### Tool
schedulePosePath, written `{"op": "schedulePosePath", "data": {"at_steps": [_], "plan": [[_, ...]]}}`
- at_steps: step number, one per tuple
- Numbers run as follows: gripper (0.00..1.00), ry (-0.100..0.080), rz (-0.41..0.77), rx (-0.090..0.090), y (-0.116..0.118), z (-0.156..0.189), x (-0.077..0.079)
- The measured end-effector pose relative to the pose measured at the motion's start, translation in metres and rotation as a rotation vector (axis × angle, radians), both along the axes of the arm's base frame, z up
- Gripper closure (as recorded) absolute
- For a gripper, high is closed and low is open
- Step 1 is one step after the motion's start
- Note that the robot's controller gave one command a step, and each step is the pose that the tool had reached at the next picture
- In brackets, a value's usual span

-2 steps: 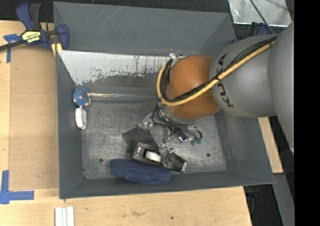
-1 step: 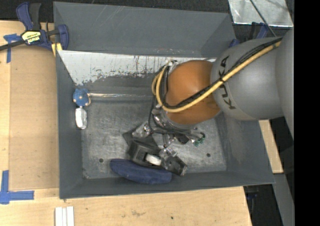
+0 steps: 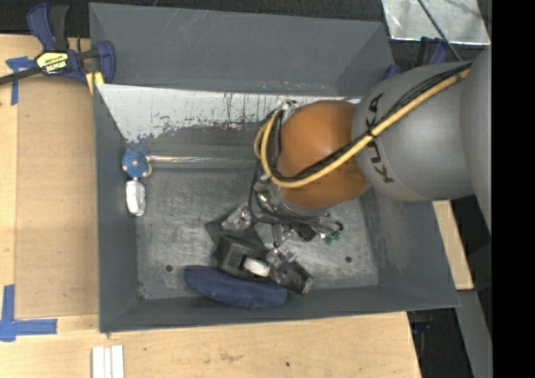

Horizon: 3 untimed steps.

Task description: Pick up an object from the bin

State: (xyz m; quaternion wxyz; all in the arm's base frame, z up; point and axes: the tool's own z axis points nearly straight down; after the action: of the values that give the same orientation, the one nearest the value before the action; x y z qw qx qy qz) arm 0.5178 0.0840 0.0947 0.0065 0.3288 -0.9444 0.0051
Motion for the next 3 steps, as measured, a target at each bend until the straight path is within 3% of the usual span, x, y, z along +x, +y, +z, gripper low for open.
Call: {"op": "schedulePosePath", "data": {"at_steps": [1, 2, 3], "plan": [[1.00, -0.016, 0.139, 0.019, -0.0106, 0.0061, -0.0079], [0.00, -0.021, 0.141, 0.021, -0.0100, 0.0042, -0.0079], [0.00, -0.013, -0.071, 0.006, -0.0108, 0.0013, -0.0020]]}}
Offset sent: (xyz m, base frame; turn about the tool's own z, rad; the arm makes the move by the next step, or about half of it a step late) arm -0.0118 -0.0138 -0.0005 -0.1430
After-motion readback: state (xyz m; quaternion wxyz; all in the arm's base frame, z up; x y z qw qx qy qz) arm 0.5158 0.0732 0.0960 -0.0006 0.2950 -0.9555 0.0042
